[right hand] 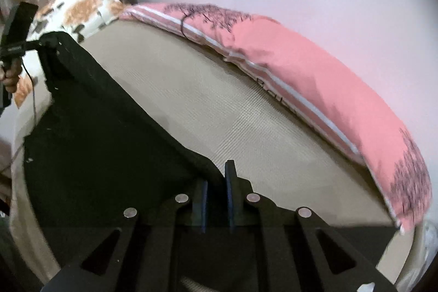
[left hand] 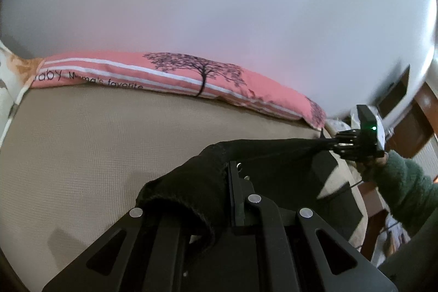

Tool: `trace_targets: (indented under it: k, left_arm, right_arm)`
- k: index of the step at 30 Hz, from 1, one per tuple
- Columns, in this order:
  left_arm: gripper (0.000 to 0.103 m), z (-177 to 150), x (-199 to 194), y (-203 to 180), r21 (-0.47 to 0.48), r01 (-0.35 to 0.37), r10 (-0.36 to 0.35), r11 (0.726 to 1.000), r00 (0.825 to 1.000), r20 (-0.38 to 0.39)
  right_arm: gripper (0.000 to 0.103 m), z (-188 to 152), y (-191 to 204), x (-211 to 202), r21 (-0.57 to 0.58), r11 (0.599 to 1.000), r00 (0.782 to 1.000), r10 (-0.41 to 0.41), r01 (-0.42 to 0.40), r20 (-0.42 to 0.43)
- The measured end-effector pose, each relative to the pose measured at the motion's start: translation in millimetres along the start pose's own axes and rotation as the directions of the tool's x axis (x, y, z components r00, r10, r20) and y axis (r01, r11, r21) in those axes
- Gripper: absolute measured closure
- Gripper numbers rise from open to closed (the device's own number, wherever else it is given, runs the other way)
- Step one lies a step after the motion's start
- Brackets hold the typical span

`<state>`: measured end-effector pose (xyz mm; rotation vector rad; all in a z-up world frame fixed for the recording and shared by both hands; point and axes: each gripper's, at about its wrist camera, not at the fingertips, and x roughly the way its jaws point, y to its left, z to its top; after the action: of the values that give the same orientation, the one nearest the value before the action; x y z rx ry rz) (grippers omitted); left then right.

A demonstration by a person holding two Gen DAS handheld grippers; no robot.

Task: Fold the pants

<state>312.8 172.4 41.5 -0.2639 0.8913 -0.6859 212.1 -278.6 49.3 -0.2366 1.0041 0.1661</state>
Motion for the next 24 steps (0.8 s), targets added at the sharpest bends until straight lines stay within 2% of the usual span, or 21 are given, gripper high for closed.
trace_targets:
  k: [4, 9, 14, 17, 22, 24]
  left_arm:
    - [0.094, -21, -28, -28, 0.074, 0.021, -0.019, 0.997, 0.999, -0.037]
    - [0.091, -65, -48, -39, 0.103, 0.042, -0.029, 0.994, 0.992, -0.127]
    - [0.090, -123, -49, -35, 0.078, 0.045, -0.026, 0.996, 0.972, -0.232]
    - [0.089, -154, -41, -26, 0.061, 0.022, -0.003, 0.998, 0.957, -0.291]
    - [0.087, -195, -31, -15, 0.048, -0.039, 0.054, 0.998, 0.930, -0.363]
    - [0.085, -199, -28, -17, 0.070, -0.067, 0.088, 0.995, 0.928, -0.363]
  right_arm:
    - [0.095, -34, 11, -43, 0.034, 0.999, 1.000, -0.002, 0.001, 0.026]
    - [0.095, -83, 49, -65, 0.066, 0.997, 0.999, 0.050, -0.050, -0.003]
    - [0.096, -130, 82, -50, 0.090, 0.992, 0.991, 0.095, -0.087, -0.090]
    - [0.097, -152, 94, -38, 0.114, 0.986, 0.982, 0.133, -0.118, -0.131]
    - [0.097, -173, 112, -13, 0.106, 0.990, 0.974, 0.116, -0.097, -0.196]
    - [0.097, -178, 116, -4, 0.108, 0.991, 0.972, 0.098, -0.076, -0.212]
